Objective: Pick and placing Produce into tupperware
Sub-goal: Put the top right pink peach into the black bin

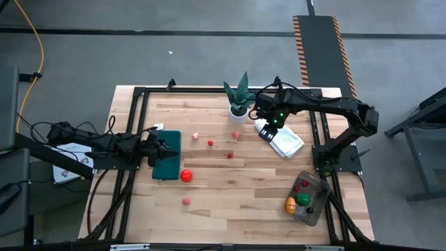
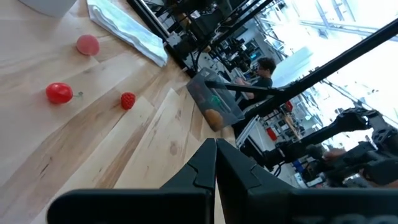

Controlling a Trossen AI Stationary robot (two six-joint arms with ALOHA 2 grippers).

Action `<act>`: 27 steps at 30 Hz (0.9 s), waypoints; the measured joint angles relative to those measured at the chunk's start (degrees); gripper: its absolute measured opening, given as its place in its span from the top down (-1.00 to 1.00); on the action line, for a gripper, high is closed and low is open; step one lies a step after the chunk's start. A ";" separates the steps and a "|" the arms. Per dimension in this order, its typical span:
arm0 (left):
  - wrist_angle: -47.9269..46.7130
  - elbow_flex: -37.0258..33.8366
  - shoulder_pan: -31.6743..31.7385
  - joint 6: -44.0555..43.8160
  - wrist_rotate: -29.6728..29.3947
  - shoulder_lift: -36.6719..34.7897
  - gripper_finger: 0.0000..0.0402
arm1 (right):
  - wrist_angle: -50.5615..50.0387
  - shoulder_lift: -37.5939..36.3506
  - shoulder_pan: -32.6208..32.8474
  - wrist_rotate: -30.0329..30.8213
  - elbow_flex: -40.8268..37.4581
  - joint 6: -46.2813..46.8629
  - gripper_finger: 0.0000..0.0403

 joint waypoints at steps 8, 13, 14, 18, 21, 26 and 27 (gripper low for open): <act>0.02 0.00 -0.02 4.02 -0.02 0.00 1.00 | 3.04 0.80 0.04 -1.00 0.00 0.79 0.42; 0.03 0.00 0.00 8.49 -0.56 0.00 1.00 | 4.40 0.80 0.07 -2.39 0.00 1.70 0.42; 0.04 0.00 0.00 9.65 -0.81 0.00 1.00 | 4.80 0.80 0.15 -2.77 0.00 1.87 0.42; 0.00 0.00 0.00 13.54 -2.79 0.00 1.00 | 5.47 0.80 0.15 -3.45 0.00 3.11 0.42; -0.29 0.00 0.00 16.14 -4.72 0.00 1.00 | 6.69 0.80 0.15 -3.49 0.00 3.90 0.42; -1.24 0.00 0.00 19.71 -7.75 0.00 1.00 | 8.81 0.80 0.15 -4.39 0.00 4.73 0.42; -1.60 0.00 0.00 20.28 -8.05 0.00 1.00 | 9.25 0.80 0.15 -4.78 0.00 5.20 0.42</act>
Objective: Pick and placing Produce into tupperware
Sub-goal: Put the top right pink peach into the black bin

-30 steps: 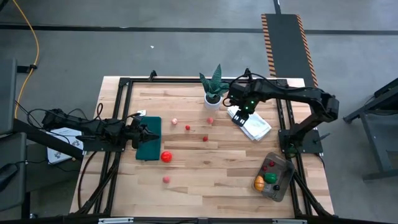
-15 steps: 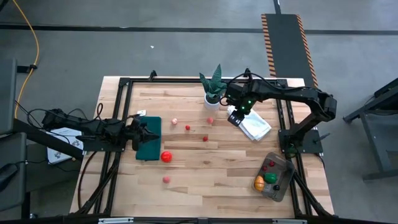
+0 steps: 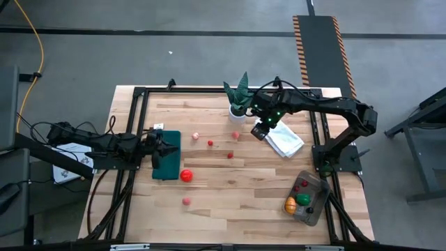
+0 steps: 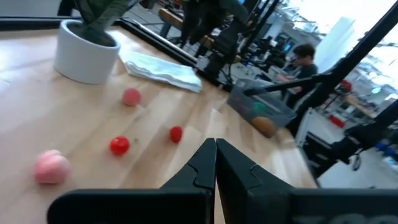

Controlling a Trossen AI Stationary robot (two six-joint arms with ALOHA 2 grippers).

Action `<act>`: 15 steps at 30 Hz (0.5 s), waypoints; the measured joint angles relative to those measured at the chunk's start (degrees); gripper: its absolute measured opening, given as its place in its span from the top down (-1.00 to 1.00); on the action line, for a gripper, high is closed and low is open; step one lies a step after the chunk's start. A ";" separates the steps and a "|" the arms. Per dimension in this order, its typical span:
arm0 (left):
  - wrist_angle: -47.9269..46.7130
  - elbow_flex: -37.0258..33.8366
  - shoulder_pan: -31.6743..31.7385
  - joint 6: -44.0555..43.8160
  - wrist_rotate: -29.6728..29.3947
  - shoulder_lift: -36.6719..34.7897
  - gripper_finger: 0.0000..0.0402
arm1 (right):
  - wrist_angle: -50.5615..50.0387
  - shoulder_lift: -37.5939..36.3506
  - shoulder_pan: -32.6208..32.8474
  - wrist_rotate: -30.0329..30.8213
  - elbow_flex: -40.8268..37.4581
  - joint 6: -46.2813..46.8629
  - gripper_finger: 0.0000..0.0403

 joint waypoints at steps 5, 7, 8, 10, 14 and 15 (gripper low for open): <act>-0.16 0.00 0.00 3.96 -1.33 0.02 1.00 | 1.69 0.00 0.00 -0.61 0.00 0.42 0.42; -0.11 0.00 0.00 5.19 -1.98 0.00 1.00 | 2.38 0.24 0.00 -0.70 0.00 0.45 0.42; -0.11 0.00 0.00 5.67 -2.26 0.02 1.00 | 2.85 0.49 -0.02 -0.83 0.00 0.55 0.42; -0.08 0.00 0.00 6.25 -2.57 0.02 1.00 | 3.18 1.36 -0.10 -1.27 0.00 0.51 0.42; -0.06 0.00 0.00 6.26 -2.60 0.01 1.00 | 4.02 3.65 -0.11 -2.02 0.00 0.41 0.42; -0.06 0.00 0.00 6.26 -2.61 0.02 1.00 | 4.32 4.22 -0.10 -2.11 0.00 0.35 0.42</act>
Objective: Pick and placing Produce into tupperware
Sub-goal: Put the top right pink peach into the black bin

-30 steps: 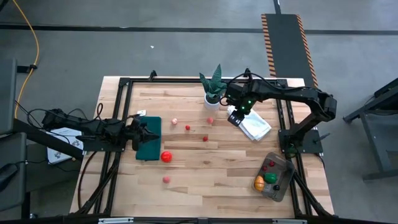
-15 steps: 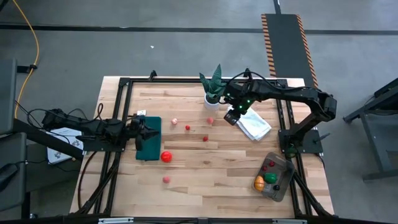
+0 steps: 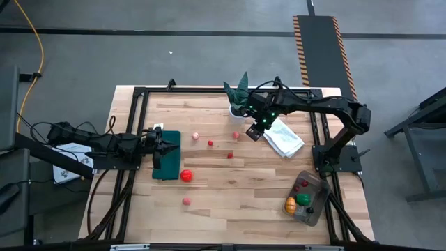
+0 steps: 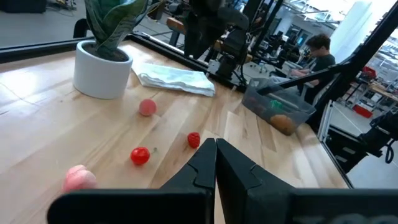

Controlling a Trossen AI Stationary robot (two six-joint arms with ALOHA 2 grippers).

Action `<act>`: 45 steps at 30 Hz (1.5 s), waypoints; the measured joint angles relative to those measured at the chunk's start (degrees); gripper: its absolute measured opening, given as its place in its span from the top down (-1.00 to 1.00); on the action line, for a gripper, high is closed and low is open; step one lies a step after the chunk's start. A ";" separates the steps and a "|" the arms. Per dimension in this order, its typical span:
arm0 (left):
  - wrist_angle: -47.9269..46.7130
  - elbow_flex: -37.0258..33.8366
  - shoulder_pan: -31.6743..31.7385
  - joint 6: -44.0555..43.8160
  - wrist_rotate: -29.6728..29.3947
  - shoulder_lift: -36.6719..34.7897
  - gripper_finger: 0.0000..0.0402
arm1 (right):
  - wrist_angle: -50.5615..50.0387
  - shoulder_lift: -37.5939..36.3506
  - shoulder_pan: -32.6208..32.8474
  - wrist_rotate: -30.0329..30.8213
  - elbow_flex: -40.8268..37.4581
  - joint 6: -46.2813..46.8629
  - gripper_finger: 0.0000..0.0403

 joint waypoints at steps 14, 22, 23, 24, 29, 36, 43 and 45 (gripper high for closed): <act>0.09 0.00 0.00 0.98 -0.02 0.00 1.00 | 6.28 2.25 -0.01 -0.21 0.00 0.00 0.42; 0.07 0.00 0.00 0.83 0.01 -0.01 1.00 | 8.79 2.51 -0.01 -0.17 0.00 0.76 0.42; 0.09 0.00 0.00 0.83 0.02 -0.02 1.00 | 8.92 2.61 0.00 -0.15 0.00 1.05 0.42; 0.07 0.00 0.00 0.81 0.02 -0.02 1.00 | 9.03 2.81 0.00 -0.12 0.00 1.07 0.42; 0.07 0.02 0.00 -0.10 0.08 -0.02 1.00 | 10.43 4.20 -0.01 -0.12 0.02 1.14 0.42; 0.04 0.02 0.00 -0.72 0.33 0.00 1.00 | 10.74 4.77 0.01 -0.14 0.02 1.04 0.42; 0.04 0.02 0.00 -0.76 0.35 -0.02 1.00 | 11.08 4.77 0.01 -0.14 0.02 0.90 0.42; 0.04 0.02 0.00 -0.76 0.37 0.00 1.00 | 11.06 4.77 0.01 -0.14 0.02 0.88 0.42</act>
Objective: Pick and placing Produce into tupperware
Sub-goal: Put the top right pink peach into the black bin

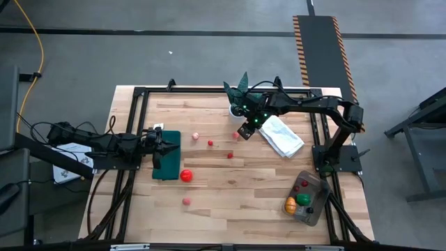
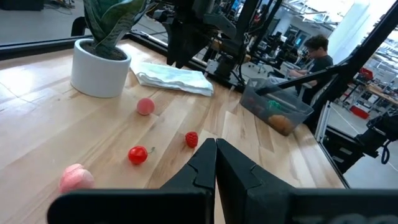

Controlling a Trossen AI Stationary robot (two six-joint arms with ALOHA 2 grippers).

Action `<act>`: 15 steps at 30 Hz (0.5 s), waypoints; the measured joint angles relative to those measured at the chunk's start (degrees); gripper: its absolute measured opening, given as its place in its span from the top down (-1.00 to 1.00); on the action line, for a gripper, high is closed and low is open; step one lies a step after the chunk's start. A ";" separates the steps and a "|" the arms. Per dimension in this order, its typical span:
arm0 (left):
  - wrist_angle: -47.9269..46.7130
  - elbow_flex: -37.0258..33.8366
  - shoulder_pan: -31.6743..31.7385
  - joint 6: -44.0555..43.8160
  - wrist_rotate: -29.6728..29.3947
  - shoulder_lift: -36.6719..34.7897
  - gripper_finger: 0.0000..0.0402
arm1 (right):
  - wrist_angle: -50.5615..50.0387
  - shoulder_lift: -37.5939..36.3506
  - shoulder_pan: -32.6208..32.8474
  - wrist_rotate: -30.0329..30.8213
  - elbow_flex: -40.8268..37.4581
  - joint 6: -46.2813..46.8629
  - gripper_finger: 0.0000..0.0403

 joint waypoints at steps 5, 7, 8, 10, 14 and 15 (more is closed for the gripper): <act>0.00 0.00 0.00 -0.03 0.02 0.00 1.00 | 0.00 0.00 0.15 0.10 0.00 0.00 0.42; 0.00 0.00 0.00 -0.07 0.04 0.00 1.00 | 0.00 0.00 0.22 0.27 0.00 -0.01 0.42; 0.00 0.00 0.00 -0.09 0.04 -0.02 1.00 | 0.00 0.00 0.24 0.29 0.00 0.00 0.42; 0.00 0.00 0.00 -0.11 0.04 -0.02 1.00 | -0.02 0.00 0.51 0.49 0.00 -0.10 0.42; 0.00 0.00 0.00 -0.11 0.04 -0.01 1.00 | -0.66 -0.08 2.45 4.27 0.00 -0.71 0.42; 0.00 0.00 0.00 -0.11 0.04 0.00 1.00 | -0.72 -0.11 3.13 5.54 0.00 -0.77 0.42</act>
